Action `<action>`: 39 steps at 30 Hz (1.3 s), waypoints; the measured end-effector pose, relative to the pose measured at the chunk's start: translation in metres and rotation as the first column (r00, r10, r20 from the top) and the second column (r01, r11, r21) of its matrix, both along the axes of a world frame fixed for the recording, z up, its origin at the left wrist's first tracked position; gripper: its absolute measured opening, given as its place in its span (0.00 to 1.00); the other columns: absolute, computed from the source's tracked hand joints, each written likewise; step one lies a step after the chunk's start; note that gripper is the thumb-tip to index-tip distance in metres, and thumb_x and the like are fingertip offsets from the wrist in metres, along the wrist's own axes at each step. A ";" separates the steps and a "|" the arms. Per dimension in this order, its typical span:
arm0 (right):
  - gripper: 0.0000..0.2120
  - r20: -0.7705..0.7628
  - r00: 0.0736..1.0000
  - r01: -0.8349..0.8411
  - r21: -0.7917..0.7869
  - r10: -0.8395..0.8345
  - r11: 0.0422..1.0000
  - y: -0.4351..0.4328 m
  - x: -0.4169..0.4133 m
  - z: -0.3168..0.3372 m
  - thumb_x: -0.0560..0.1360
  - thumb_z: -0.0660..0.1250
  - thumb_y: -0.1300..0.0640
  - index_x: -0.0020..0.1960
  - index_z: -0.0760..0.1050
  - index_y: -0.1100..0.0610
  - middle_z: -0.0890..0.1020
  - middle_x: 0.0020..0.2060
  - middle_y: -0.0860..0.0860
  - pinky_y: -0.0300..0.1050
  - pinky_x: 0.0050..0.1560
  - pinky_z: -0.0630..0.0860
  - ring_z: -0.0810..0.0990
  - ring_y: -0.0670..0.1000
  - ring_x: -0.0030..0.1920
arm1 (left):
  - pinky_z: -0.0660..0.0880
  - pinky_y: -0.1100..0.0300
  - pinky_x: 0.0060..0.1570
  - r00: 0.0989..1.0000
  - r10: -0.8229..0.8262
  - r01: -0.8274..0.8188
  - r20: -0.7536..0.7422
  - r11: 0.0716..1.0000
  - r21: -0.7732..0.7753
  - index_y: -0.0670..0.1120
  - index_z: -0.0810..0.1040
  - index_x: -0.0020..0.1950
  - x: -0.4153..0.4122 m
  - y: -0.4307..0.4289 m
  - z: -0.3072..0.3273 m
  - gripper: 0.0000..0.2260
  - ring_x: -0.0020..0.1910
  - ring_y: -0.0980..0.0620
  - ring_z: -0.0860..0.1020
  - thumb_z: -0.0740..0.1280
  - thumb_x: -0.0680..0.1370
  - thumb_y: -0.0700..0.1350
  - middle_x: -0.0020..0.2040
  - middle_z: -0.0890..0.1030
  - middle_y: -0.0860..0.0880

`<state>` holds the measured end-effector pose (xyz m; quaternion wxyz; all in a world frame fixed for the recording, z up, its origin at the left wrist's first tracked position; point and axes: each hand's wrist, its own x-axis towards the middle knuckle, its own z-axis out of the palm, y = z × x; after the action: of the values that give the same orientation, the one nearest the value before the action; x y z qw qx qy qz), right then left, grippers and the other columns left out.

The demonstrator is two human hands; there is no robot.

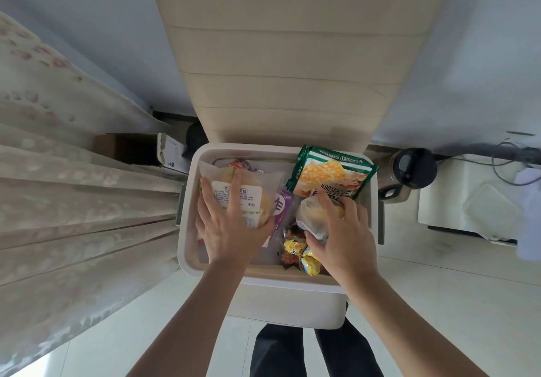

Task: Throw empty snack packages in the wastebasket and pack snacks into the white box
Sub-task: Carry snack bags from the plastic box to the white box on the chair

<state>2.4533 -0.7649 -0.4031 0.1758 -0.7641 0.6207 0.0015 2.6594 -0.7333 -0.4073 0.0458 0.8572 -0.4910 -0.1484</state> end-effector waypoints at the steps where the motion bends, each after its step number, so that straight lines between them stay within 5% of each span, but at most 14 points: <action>1: 0.41 0.010 1.000 0.010 -0.005 -0.010 1.000 0.000 0.000 -0.002 0.67 0.78 0.43 0.75 0.66 0.48 0.76 0.61 0.56 0.50 0.43 0.82 0.74 0.58 0.59 | 0.71 0.33 0.65 1.000 0.006 -0.006 0.009 1.000 -0.001 0.60 0.56 0.81 -0.001 0.000 0.000 0.48 0.73 0.32 0.64 0.70 0.66 0.73 0.79 0.55 0.38; 13: 0.29 0.051 0.998 0.038 -0.025 -0.037 0.999 -0.012 -0.015 0.010 0.69 0.75 0.44 0.68 0.72 0.47 0.79 0.54 0.50 0.45 0.36 0.78 0.77 0.54 0.53 | 0.67 0.35 0.69 1.000 -0.010 0.010 -0.004 1.000 -0.006 0.60 0.61 0.78 -0.002 -0.003 0.015 0.45 0.73 0.36 0.64 0.73 0.65 0.70 0.77 0.60 0.41; 18: 0.28 0.091 0.995 0.043 -0.047 -0.039 0.998 -0.010 -0.022 0.029 0.70 0.75 0.46 0.67 0.71 0.47 0.79 0.53 0.49 0.44 0.34 0.77 0.77 0.53 0.52 | 0.70 0.34 0.66 0.999 -0.034 0.032 -0.037 0.998 -0.051 0.60 0.63 0.76 -0.006 -0.003 0.045 0.41 0.73 0.37 0.64 0.66 0.65 0.73 0.78 0.59 0.43; 33: 0.29 0.348 0.937 0.050 -0.222 0.032 0.974 -0.028 -0.072 0.193 0.67 0.80 0.54 0.66 0.77 0.52 0.79 0.49 0.50 0.49 0.40 0.78 0.78 0.56 0.50 | 0.72 0.36 0.64 0.998 0.005 -0.019 -0.064 0.975 -0.223 0.57 0.69 0.75 -0.059 0.011 0.216 0.43 0.72 0.36 0.66 0.62 0.63 0.75 0.78 0.62 0.42; 39: 0.25 0.443 0.896 0.120 -0.219 -0.011 0.968 -0.023 -0.102 0.257 0.70 0.77 0.48 0.66 0.76 0.47 0.79 0.53 0.45 0.40 0.47 0.74 0.77 0.50 0.54 | 0.71 0.37 0.67 0.994 -0.043 0.007 -0.099 0.942 -0.337 0.61 0.66 0.76 -0.089 0.014 0.276 0.42 0.74 0.40 0.63 0.70 0.62 0.69 0.77 0.59 0.46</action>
<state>2.3514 -0.7883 -0.1460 0.2169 -0.7387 0.5864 -0.2518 2.5707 -0.7195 -0.1313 0.2150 0.8216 -0.5168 -0.1078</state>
